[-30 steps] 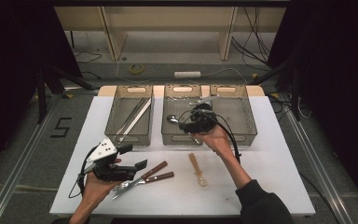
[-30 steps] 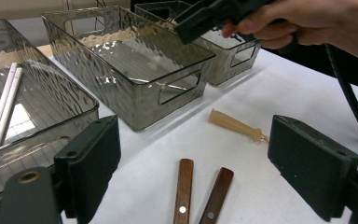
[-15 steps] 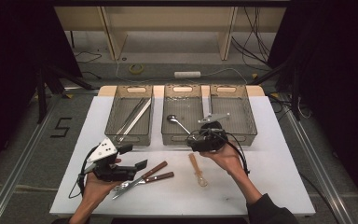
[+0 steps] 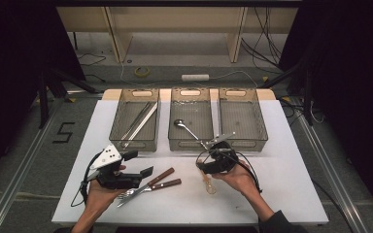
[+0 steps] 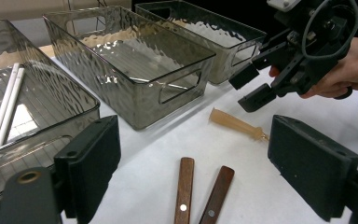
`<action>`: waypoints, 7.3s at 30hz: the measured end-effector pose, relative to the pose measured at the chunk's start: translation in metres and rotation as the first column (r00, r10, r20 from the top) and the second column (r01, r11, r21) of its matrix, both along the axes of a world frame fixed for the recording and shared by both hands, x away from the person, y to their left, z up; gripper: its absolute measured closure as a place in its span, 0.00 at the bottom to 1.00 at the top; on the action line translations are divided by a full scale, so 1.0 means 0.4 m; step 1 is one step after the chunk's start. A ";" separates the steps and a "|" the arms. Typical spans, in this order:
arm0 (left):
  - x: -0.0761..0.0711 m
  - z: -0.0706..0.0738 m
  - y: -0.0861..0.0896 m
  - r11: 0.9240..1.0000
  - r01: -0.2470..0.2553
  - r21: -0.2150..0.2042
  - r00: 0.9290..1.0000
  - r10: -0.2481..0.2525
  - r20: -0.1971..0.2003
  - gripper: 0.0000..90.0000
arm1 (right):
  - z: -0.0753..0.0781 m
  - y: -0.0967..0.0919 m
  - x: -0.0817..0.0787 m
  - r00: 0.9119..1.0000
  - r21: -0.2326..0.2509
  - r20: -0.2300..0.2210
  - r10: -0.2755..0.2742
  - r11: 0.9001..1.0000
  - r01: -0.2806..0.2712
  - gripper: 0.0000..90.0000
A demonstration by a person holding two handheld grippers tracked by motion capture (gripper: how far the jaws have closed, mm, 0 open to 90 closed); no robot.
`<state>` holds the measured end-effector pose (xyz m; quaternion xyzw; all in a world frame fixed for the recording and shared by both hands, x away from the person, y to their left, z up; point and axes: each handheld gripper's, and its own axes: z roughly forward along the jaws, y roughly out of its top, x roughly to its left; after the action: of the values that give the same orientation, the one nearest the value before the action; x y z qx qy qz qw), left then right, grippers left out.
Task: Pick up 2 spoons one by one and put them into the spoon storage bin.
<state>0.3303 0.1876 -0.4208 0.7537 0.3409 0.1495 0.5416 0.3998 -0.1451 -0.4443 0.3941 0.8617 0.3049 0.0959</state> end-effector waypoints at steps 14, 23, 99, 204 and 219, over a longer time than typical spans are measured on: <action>0.000 -0.001 -0.001 1.000 0.000 0.004 1.000 0.000 -0.001 0.18 | -0.046 0.016 -0.009 0.997 -0.081 -0.066 0.037 0.996 -0.042 0.60; 0.001 -0.001 -0.002 1.000 0.001 0.001 1.000 -0.001 -0.003 0.18 | -0.060 0.023 -0.013 0.995 -0.109 -0.088 0.053 0.992 -0.062 0.66; 0.006 -0.005 -0.002 1.000 -0.012 0.001 1.000 0.012 -0.012 0.19 | 0.083 -0.016 0.020 0.991 0.016 0.058 0.124 0.992 -0.126 0.86; 0.012 -0.017 -0.011 0.998 0.031 0.058 0.997 -0.027 -0.076 0.18 | 0.117 0.124 0.334 0.996 0.044 0.070 -0.052 0.998 0.049 0.66; 0.030 -0.030 -0.034 0.985 0.052 0.165 0.986 -0.025 -0.165 0.19 | 0.158 0.077 0.186 0.988 0.119 0.121 0.099 0.986 -0.113 0.44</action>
<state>0.3422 0.1739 -0.4326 0.8130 0.3552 0.1056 0.4492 0.4742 -0.1142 -0.3811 0.3347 0.8537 0.3852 0.1038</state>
